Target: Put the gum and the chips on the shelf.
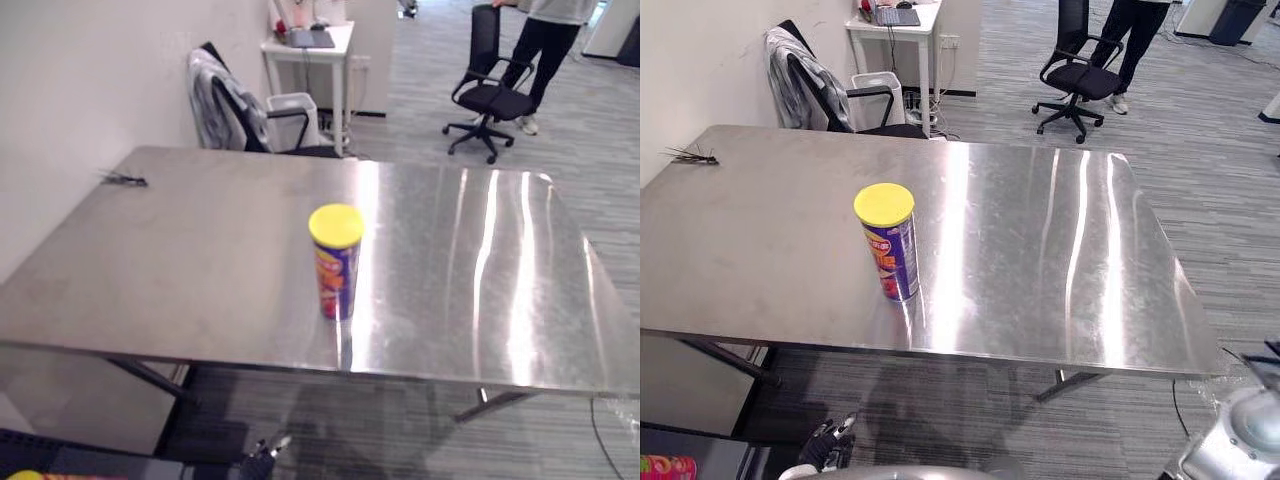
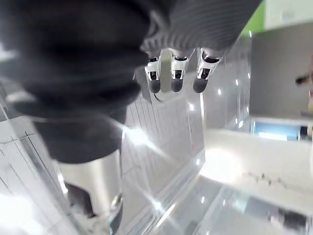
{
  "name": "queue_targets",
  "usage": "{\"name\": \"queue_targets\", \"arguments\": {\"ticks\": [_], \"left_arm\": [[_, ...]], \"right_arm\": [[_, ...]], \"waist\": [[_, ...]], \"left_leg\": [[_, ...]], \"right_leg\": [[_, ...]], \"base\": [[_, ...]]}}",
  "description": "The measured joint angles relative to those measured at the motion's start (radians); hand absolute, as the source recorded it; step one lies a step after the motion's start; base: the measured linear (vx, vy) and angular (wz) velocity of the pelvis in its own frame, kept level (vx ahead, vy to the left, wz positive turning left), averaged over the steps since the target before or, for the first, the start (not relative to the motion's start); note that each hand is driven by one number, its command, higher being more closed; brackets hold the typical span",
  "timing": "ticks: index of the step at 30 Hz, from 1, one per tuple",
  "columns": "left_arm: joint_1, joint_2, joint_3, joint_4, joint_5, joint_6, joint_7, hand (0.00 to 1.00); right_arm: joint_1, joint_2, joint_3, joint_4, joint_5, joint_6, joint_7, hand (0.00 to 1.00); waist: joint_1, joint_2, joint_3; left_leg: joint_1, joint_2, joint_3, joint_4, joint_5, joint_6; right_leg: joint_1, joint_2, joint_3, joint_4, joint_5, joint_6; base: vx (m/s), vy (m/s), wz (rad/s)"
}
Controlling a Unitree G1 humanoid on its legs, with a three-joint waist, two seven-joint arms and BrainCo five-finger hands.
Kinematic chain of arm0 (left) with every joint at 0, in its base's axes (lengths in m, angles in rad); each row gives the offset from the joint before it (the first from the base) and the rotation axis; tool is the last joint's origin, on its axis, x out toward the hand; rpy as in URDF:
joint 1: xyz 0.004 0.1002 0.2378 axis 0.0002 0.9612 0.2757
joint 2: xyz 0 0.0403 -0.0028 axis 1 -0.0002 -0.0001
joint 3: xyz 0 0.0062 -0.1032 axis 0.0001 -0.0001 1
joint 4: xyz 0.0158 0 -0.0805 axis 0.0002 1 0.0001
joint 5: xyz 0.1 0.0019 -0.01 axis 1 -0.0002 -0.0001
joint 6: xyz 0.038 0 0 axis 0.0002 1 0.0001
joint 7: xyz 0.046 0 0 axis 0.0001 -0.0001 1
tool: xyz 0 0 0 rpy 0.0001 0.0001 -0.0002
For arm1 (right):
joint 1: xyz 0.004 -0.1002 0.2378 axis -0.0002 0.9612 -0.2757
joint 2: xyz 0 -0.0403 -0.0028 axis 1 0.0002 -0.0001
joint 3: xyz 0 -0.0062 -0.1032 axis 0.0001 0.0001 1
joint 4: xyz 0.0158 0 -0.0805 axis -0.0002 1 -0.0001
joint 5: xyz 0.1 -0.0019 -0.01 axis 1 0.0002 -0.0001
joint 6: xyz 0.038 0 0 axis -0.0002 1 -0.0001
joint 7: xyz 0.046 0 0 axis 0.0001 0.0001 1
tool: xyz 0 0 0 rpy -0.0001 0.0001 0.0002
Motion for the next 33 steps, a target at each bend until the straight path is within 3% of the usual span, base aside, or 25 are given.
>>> {"name": "queue_targets", "arguments": {"ticks": [1,7,15,22,33], "left_arm": [[0.001,0.000,-0.001,0.000,-0.001,0.000,0.000,0.00],[0.000,0.002,-0.028,-0.010,-0.010,-0.001,-0.010,0.00],[-0.003,0.003,-0.059,-0.021,-0.012,-0.002,-0.033,0.00],[-0.005,0.012,-0.070,-0.017,-0.031,-0.001,-0.052,0.00],[-0.023,0.021,-0.087,0.002,-0.030,-0.002,-0.053,0.00]], "right_arm": [[0.002,-0.003,0.017,0.002,0.011,-0.001,0.008,0.00],[0.083,-0.110,0.366,0.051,0.179,-0.003,0.269,0.00],[0.143,-0.184,0.645,0.168,0.366,0.042,0.484,0.00],[0.146,-0.216,0.765,0.189,0.393,0.047,0.565,0.00],[0.064,-0.280,0.882,0.248,0.392,0.068,0.569,0.00]], "waist": [[-0.001,0.000,0.000],[0.021,0.005,0.001],[0.046,0.012,0.008],[0.047,0.008,0.011],[0.049,0.005,0.021]], "left_leg": [[0.000,0.000,0.000,0.000,0.000,0.000],[0.016,-0.002,0.002,-0.017,0.010,0.004],[0.041,-0.012,-0.002,-0.083,0.053,0.012],[0.033,-0.019,-0.023,-0.113,0.087,0.012],[0.013,-0.014,-0.062,-0.186,0.155,-0.007]], "right_leg": [[0.001,0.000,0.000,-0.002,0.000,0.000],[0.015,-0.001,-0.002,-0.019,0.001,0.001],[0.028,-0.007,-0.015,-0.057,0.047,-0.006],[0.036,-0.013,-0.040,-0.084,0.052,-0.001],[0.040,0.000,-0.074,-0.125,0.051,-0.001]], "base": [[0.00,0.000,0.00],[0.00,0.000,0.00],[0.00,-0.004,0.04],[-0.03,-0.027,0.09],[-0.06,-0.038,0.09]]}}
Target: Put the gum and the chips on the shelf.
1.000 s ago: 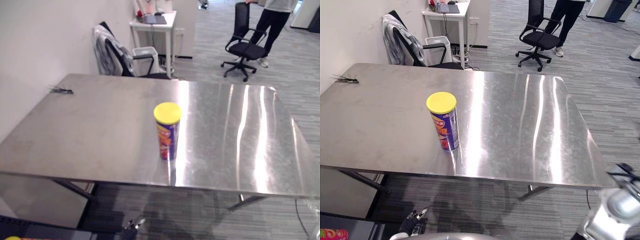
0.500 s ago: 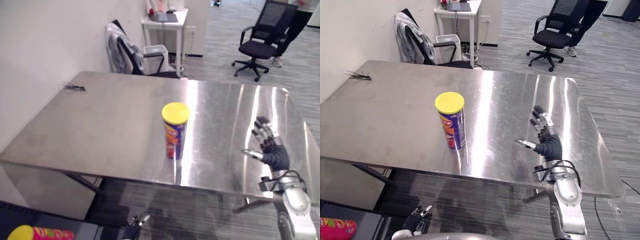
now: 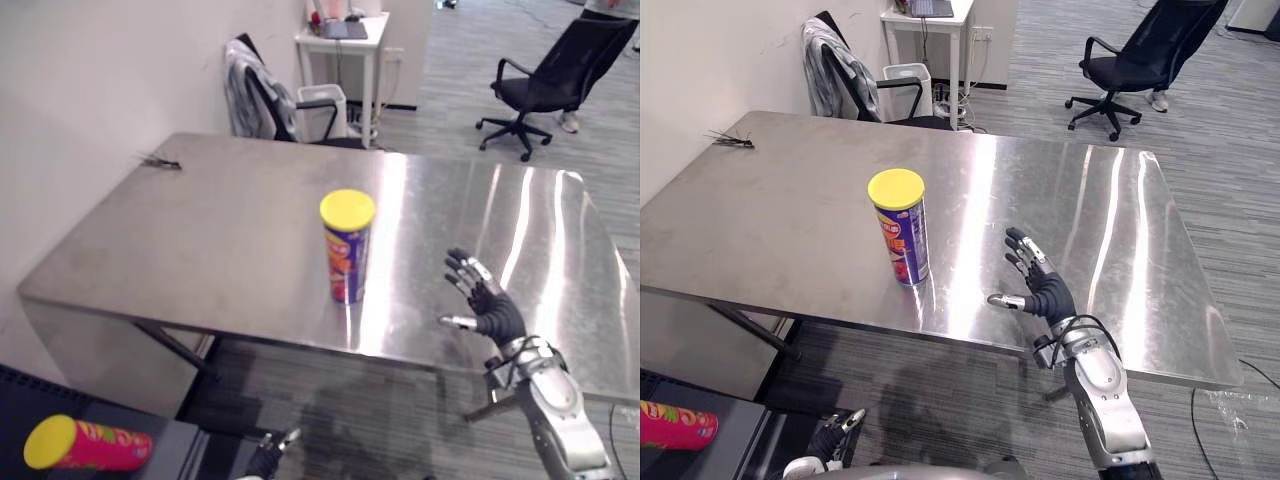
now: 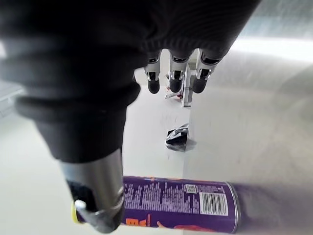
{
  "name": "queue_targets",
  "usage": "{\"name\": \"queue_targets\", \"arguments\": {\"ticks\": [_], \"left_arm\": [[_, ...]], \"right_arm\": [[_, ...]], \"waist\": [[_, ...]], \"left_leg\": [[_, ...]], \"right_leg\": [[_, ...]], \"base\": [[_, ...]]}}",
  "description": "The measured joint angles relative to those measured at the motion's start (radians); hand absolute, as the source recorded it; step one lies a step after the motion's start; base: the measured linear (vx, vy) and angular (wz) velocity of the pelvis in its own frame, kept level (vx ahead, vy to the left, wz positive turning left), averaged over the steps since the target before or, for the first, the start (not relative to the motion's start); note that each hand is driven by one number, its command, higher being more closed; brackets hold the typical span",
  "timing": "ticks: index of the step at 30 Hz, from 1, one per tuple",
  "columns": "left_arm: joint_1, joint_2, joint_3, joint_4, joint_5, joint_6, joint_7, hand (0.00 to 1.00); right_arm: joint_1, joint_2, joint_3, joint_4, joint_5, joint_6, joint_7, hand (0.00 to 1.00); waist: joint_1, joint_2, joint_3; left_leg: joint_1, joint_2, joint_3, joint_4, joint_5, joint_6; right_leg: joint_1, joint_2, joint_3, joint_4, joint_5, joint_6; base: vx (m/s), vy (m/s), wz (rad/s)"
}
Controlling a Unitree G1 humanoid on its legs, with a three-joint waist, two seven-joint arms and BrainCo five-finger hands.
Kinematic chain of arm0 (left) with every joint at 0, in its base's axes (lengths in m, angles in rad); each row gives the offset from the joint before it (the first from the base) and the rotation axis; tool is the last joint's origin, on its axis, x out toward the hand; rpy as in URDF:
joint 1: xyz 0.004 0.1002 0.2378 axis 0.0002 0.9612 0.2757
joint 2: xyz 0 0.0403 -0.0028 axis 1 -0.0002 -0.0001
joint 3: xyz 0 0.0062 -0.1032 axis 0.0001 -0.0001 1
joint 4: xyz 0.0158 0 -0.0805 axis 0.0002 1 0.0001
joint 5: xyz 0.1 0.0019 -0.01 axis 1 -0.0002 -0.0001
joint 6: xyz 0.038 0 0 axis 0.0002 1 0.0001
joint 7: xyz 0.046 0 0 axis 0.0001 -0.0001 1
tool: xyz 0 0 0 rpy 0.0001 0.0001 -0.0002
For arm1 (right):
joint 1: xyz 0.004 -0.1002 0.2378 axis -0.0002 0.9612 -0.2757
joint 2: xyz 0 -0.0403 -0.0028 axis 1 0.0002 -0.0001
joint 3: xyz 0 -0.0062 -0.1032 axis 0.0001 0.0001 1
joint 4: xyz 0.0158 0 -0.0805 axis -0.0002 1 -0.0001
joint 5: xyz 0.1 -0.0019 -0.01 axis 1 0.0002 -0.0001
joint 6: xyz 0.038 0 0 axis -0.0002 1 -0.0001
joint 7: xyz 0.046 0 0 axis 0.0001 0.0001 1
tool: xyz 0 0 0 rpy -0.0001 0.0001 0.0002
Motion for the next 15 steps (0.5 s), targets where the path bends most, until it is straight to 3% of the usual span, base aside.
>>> {"name": "queue_targets", "arguments": {"ticks": [15], "left_arm": [[-0.012,0.004,0.002,0.001,-0.009,0.000,0.001,0.00]], "right_arm": [[-0.234,-0.014,0.107,0.107,-0.005,0.007,-0.021,0.00]], "waist": [[0.021,-0.008,0.002]], "left_leg": [[-0.016,0.000,-0.052,-0.028,0.040,-0.003]], "right_leg": [[-0.002,0.004,-0.045,0.000,0.000,0.000]], "base": [[0.01,-0.003,0.09]]}}
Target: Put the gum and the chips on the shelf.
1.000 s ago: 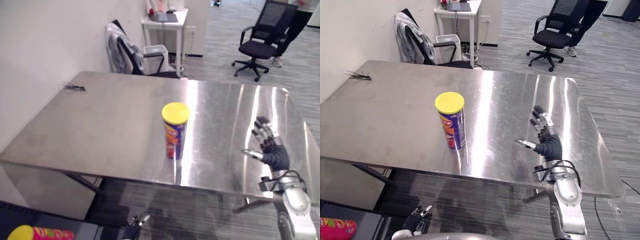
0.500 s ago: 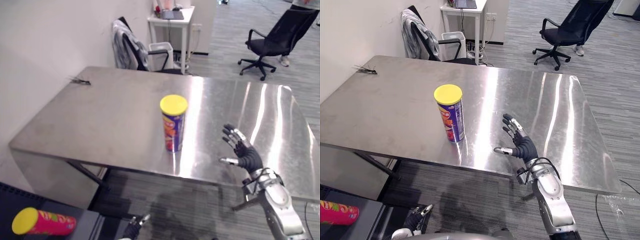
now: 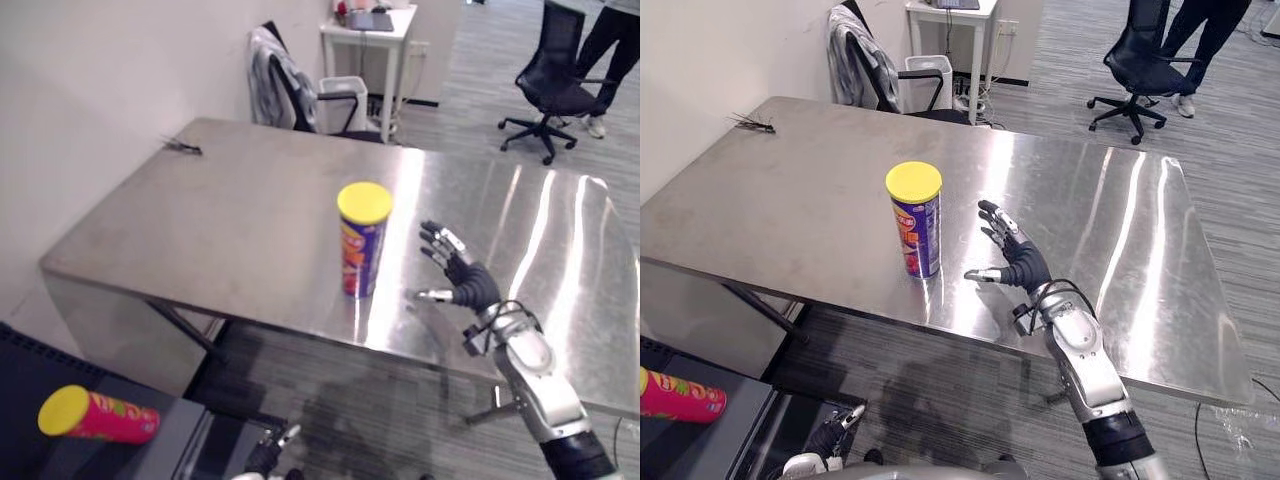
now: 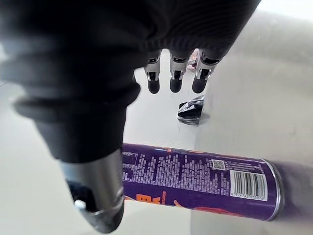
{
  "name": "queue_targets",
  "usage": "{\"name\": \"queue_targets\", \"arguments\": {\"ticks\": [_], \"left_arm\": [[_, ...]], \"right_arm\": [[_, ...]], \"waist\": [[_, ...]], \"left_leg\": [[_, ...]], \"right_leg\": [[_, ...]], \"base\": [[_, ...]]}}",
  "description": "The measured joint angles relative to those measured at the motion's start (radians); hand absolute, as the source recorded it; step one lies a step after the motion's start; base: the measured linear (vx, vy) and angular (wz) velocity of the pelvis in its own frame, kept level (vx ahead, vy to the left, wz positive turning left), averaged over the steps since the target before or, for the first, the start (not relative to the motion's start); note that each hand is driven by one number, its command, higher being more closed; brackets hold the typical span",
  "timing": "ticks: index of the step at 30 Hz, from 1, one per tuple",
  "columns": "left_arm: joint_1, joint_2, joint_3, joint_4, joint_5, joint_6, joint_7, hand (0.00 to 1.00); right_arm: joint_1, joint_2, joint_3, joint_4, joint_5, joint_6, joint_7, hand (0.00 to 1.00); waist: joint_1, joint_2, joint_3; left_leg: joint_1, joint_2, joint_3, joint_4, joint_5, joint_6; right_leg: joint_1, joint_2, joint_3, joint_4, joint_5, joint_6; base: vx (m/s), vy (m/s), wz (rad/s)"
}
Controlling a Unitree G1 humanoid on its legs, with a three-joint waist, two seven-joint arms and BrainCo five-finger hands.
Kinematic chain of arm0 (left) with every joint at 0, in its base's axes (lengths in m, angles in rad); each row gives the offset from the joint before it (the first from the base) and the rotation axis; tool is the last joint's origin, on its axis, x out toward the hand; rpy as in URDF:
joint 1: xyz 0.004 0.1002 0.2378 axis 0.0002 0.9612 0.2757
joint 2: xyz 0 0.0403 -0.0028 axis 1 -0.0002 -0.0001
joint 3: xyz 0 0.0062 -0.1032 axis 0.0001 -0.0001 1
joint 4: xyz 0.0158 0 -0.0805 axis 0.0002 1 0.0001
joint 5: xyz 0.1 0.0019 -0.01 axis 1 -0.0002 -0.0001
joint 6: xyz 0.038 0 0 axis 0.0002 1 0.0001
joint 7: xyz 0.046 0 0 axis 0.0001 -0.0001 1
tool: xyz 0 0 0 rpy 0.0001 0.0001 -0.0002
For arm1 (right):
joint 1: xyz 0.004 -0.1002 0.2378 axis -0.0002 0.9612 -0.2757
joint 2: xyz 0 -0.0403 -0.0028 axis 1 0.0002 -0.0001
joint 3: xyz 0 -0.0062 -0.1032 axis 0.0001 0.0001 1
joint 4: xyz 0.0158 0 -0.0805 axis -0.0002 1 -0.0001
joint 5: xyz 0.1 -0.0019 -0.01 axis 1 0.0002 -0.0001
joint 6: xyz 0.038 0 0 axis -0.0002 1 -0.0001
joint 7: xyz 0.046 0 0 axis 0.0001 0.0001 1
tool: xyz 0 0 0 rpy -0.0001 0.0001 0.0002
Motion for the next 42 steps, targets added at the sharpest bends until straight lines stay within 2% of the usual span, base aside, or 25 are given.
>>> {"name": "queue_targets", "arguments": {"ticks": [8,16,23,31,33,42], "left_arm": [[-0.001,0.000,0.001,-0.002,0.000,0.000,0.001,0.00],[-0.001,0.002,0.001,-0.003,-0.002,0.000,0.001,0.00],[-0.004,0.002,0.001,-0.006,-0.010,0.000,0.002,0.00],[-0.003,0.001,0.000,-0.008,-0.010,0.000,0.002,0.00],[-0.003,0.001,0.000,-0.009,-0.011,0.000,0.002,0.00],[-0.002,0.002,0.000,-0.013,-0.011,0.001,0.003,0.00]], "right_arm": [[-0.078,0.001,0.037,0.043,0.000,0.001,0.000,0.00],[-0.160,0.001,0.045,0.060,0.000,0.001,-0.004,0.00],[-0.202,0.003,0.081,0.097,0.003,0.008,-0.004,0.00],[-0.262,0.005,0.092,0.157,0.022,0.015,-0.002,0.00],[-0.266,0.005,0.102,0.166,0.022,0.031,-0.002,0.00],[-0.258,0.005,0.127,0.245,0.043,0.050,0.005,0.00]], "waist": [[0.007,-0.003,-0.001],[0.010,-0.007,-0.004],[0.031,-0.010,-0.007],[0.032,-0.011,-0.008],[0.032,-0.010,-0.008],[0.032,-0.011,-0.007]], "left_leg": [[0.000,0.000,-0.009,0.000,0.002,0.001],[0.000,0.002,-0.023,-0.033,0.031,-0.003],[0.000,0.005,-0.027,-0.050,0.047,-0.006],[-0.001,0.005,-0.030,-0.050,0.047,-0.006],[-0.002,0.005,-0.032,-0.050,0.047,-0.006],[0.001,-0.002,-0.031,-0.063,0.056,-0.006]], "right_leg": [[0.007,0.000,-0.010,0.000,0.000,0.000],[0.004,0.004,-0.019,-0.002,0.000,0.000],[0.004,0.008,-0.021,-0.012,0.001,-0.001],[0.006,0.008,-0.026,-0.015,0.001,-0.001],[0.006,0.008,-0.028,-0.015,0.001,-0.001],[0.008,0.002,-0.036,-0.018,0.001,0.000]], "base": [[0.00,0.003,0.03],[-0.01,-0.002,0.05],[0.00,0.000,0.02],[0.00,0.000,0.00],[0.00,0.000,0.00],[0.00,0.000,0.01]]}}
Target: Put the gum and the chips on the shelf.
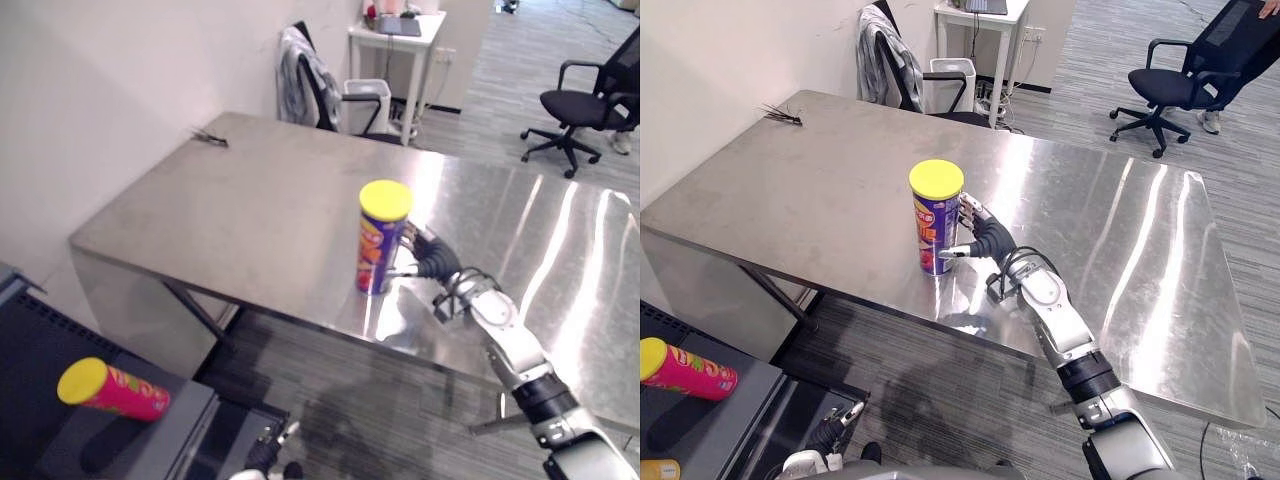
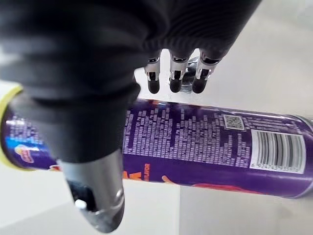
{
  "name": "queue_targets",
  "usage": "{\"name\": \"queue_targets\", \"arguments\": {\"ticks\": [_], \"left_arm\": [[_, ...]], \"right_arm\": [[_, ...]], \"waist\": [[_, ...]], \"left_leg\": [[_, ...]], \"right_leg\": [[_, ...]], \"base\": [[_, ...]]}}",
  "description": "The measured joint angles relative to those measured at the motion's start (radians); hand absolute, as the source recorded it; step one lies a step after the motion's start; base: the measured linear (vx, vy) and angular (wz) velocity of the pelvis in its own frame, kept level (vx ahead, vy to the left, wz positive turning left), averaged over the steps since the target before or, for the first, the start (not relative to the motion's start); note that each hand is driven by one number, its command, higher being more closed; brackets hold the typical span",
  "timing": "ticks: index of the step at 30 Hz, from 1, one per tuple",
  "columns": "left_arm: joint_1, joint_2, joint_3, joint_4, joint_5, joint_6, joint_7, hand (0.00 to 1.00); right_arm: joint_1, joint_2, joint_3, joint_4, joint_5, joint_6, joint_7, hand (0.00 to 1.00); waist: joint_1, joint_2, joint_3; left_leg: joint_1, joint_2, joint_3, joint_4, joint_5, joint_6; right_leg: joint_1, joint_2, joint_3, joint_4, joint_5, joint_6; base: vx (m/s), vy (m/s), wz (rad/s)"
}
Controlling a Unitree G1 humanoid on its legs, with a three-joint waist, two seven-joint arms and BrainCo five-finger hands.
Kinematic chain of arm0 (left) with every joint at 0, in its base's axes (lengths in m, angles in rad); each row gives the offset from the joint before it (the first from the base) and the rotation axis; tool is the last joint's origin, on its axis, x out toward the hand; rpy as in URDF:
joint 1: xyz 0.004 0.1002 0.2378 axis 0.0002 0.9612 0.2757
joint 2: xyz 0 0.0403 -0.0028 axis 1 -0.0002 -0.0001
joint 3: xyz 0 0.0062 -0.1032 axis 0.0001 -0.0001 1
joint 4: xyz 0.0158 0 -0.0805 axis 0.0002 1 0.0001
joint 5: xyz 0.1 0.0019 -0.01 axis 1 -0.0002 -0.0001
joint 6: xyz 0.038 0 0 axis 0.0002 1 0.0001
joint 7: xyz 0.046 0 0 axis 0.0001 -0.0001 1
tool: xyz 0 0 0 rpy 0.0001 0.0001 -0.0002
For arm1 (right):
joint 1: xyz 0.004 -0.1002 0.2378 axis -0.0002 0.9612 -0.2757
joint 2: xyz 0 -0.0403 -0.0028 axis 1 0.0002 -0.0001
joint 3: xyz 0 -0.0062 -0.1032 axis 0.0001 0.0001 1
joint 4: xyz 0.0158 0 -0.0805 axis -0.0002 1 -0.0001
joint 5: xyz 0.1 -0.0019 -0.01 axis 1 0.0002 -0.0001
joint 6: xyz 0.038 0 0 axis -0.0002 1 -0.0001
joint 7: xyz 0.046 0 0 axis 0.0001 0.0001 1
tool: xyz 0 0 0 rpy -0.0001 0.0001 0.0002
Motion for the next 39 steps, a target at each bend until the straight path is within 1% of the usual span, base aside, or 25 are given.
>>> {"name": "queue_targets", "arguments": {"ticks": [6,10,15,24,28,35,37,39], "left_arm": [[0.002,0.000,-0.001,-0.011,0.000,0.000,-0.001,0.00],[0.002,0.000,-0.002,-0.012,0.000,0.000,-0.001,0.00],[0.002,0.000,-0.003,-0.012,0.000,0.000,-0.001,0.00],[0.003,0.000,-0.006,-0.012,0.001,0.000,-0.001,0.00],[0.002,-0.001,-0.010,-0.017,0.001,-0.001,-0.001,0.00],[0.000,-0.004,-0.009,-0.021,0.000,-0.001,-0.001,0.00],[-0.001,-0.005,-0.010,-0.031,0.000,-0.001,-0.001,0.00],[-0.003,-0.006,-0.010,-0.033,-0.002,-0.001,-0.001,0.00]], "right_arm": [[0.017,0.000,0.017,0.001,0.017,0.007,0.010,0.00],[0.018,0.000,0.024,0.005,0.020,0.025,0.015,0.00],[0.018,-0.001,0.029,0.013,0.041,0.028,0.016,0.00],[0.001,-0.015,0.065,0.032,0.042,0.029,0.014,0.00],[-0.043,-0.050,0.065,0.032,0.041,0.030,0.008,0.00],[-0.114,-0.053,0.065,0.032,0.040,0.030,-0.005,0.00],[-0.132,-0.054,0.065,0.036,0.040,0.030,-0.007,0.00],[-0.152,-0.054,0.065,0.038,0.039,0.030,-0.007,0.00]], "waist": [[0.000,0.000,0.000],[0.000,0.000,0.000],[0.001,0.000,0.000],[0.005,0.001,0.001],[0.009,0.006,0.007],[0.014,0.011,0.013],[0.025,0.010,0.019],[0.028,0.010,0.024]], "left_leg": [[0.000,-0.001,-0.015,-0.022,0.014,-0.001],[-0.001,-0.002,-0.018,-0.025,0.014,-0.001],[-0.001,-0.002,-0.021,-0.032,0.014,-0.001],[-0.006,-0.003,-0.025,-0.034,0.014,-0.001],[-0.035,-0.003,-0.054,-0.018,0.014,-0.001],[-0.056,-0.002,-0.068,-0.005,0.012,-0.002],[-0.059,0.000,-0.074,-0.003,0.012,-0.002],[-0.060,0.001,-0.074,-0.002,0.012,-0.002]], "right_leg": [[0.001,0.000,-0.012,-0.005,0.000,0.000],[0.004,-0.001,-0.016,-0.011,0.000,0.000],[0.006,-0.001,-0.022,-0.016,0.000,0.000],[0.007,-0.002,-0.036,-0.018,0.000,0.000],[0.003,0.001,-0.053,-0.020,0.000,0.000],[-0.003,0.003,-0.064,-0.020,0.000,0.000],[-0.003,0.006,-0.067,-0.020,0.000,0.000],[-0.003,0.007,-0.067,-0.020,0.000,0.000]], "base": [[0.00,0.001,0.06],[0.00,0.001,0.01],[0.01,0.002,0.01],[0.00,0.000,0.01],[-0.01,-0.005,0.16],[0.00,-0.002,0.04],[0.00,-0.005,0.07],[0.00,0.000,0.00]]}}
